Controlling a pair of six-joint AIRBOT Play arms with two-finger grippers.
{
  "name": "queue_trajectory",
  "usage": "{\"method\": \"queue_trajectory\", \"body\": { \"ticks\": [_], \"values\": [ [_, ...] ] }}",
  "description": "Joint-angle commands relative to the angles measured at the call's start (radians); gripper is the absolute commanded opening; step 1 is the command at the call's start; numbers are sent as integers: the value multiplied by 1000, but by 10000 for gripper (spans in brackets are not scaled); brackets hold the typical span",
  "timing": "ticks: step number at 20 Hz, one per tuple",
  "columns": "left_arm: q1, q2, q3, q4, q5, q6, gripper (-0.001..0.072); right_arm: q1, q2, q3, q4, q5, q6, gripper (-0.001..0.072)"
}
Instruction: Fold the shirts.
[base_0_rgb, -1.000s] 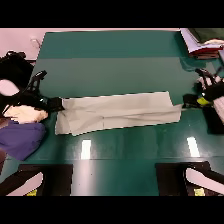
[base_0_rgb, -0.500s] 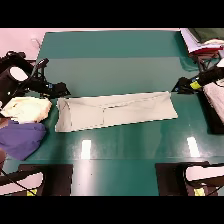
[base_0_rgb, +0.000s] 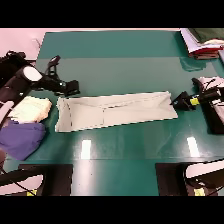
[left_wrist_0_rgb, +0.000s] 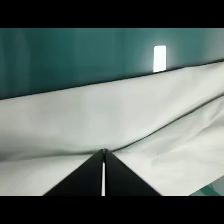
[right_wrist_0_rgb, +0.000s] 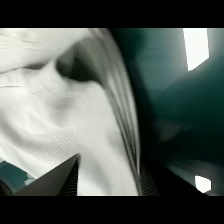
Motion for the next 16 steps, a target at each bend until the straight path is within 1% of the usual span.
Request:
{"method": "queue_trajectory", "body": {
  "ticks": [1, 2, 3, 4, 6, 8, 10, 12, 14, 16],
  "values": [
    [-129, -52, 5, -13, 100, -52, 21, 62, -35, -33, 66, -67, -37, 328],
    [-162, -80, 14, -23, 116, -54, 20, 89, -34, -33, 69, -82, -43, 218],
    [-196, -118, 36, -29, 122, -59, 20, 107, -24, -32, 71, -85, -59, 27],
    [-227, -157, 63, -42, 122, -59, 20, 114, -2, -32, 71, -86, -70, 16],
    [-278, -229, 121, -48, 122, -59, 21, 116, 79, -14, 72, -76, -70, 16],
    [-324, -305, 191, -49, 122, -59, 20, 119, 173, 52, 75, -17, -63, 15],
    [-359, -363, 244, -65, 125, -59, 20, 144, 256, 140, 101, 23, -11, 16],
    [-382, -407, 280, -72, 133, -59, 20, 185, 317, 222, 135, 19, 45, 16],
    [-400, -447, 310, -82, 134, -59, 20, 246, 348, 300, 150, 19, 99, 15],
    [-402, -484, 336, -124, 145, -57, 20, 324, 351, 370, 151, 26, 134, 16]
  ]
}}
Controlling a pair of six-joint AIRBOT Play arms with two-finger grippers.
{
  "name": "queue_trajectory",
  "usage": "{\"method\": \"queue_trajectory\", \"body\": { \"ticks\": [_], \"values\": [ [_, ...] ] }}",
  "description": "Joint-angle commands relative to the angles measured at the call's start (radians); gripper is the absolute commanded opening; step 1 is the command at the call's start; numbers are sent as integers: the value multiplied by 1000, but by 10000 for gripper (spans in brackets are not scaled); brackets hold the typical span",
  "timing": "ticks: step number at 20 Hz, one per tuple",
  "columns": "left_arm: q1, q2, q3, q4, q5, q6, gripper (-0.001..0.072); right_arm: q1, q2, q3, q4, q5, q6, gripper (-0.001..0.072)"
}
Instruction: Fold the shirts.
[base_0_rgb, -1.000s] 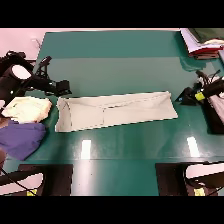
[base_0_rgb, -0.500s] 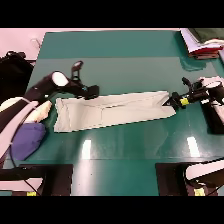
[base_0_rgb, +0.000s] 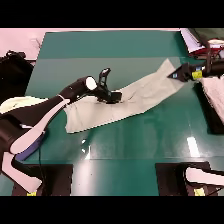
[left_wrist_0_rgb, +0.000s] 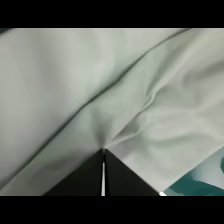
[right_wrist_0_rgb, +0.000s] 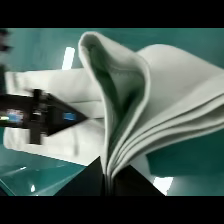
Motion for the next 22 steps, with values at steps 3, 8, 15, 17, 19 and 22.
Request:
{"method": "queue_trajectory", "body": {
  "ticks": [3, 8, 15, 17, 19, 22],
  "values": [
    [-20, -80, 57, -61, 25, 1, 20, 201, 36, 165, 21, -14, 105, 16],
    [-15, -86, 65, -53, 26, -8, 20, 350, 36, 221, 22, -86, 140, 15],
    [212, 108, 142, 151, -190, -18, 20, 523, 14, 243, 29, -197, 151, 16],
    [319, 234, 142, 229, -221, -16, 21, 623, -30, 243, 47, -217, 148, 16],
    [417, 357, 142, 275, -229, -15, 21, 752, -104, 243, 51, -288, 138, 16],
    [511, 494, 142, 313, -230, -14, 22, 921, -239, 243, 103, -436, 40, 239]
  ]
}}
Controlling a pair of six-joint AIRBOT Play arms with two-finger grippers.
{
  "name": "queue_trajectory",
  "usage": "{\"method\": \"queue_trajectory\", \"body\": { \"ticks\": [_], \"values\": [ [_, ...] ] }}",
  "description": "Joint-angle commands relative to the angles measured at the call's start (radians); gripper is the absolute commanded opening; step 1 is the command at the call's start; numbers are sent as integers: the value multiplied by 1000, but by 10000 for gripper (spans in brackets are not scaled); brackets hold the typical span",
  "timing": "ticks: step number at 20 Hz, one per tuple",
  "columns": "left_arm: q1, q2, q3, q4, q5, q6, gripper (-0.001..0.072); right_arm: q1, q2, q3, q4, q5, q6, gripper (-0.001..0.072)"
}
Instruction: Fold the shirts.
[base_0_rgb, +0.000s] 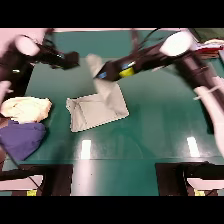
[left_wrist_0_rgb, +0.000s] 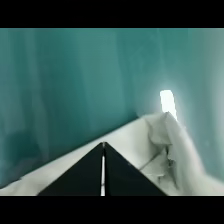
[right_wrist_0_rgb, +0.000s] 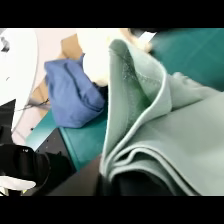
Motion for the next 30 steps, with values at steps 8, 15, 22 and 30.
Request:
{"method": "queue_trajectory", "body": {
  "ticks": [8, 15, 22, 30],
  "values": [
    [121, 186, 0, 62, -63, 35, 21, -29, -99, -111, -103, -65, -58, 372],
    [69, 153, -8, 49, -68, 70, 21, -430, -139, -369, -136, 71, -41, 533],
    [-39, 90, -8, 48, -43, 87, 21, -329, -370, -269, 47, 110, -42, 531],
    [-48, 88, -8, -22, -44, 87, 20, -158, -494, -39, 54, 92, -76, 16]
  ]
}}
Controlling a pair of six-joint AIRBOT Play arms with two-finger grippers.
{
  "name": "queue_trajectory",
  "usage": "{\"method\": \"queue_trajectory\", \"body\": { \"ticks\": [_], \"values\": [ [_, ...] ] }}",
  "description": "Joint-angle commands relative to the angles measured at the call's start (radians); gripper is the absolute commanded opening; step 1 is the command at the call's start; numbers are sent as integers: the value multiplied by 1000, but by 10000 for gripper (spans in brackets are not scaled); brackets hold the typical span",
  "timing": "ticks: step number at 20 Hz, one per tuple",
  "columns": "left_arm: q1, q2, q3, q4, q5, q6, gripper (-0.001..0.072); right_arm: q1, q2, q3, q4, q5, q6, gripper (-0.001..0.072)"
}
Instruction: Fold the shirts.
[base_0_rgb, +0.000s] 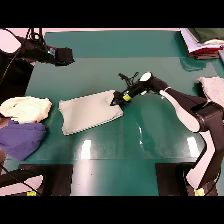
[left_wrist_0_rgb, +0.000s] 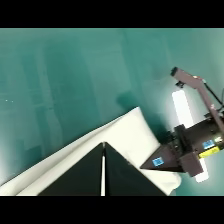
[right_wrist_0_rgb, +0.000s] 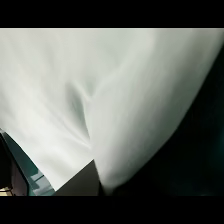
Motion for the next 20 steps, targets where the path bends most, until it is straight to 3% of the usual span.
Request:
{"method": "queue_trajectory", "body": {
  "ticks": [1, 8, 15, 20],
  "values": [
    [-24, -2, 0, -23, 1, 2, 20, 10, -11, 86, 5, -11, -20, 16],
    [-163, -2, 0, -16, 52, 2, 21, -410, 237, 164, -309, -1, 59, 16],
    [-201, -1, 0, -31, 122, -9, 21, -936, 341, 164, -332, -1, 97, 16],
    [-201, -2, 0, -31, 125, -32, 21, -1133, 341, 164, -302, -63, 102, 16]
  ]
}}
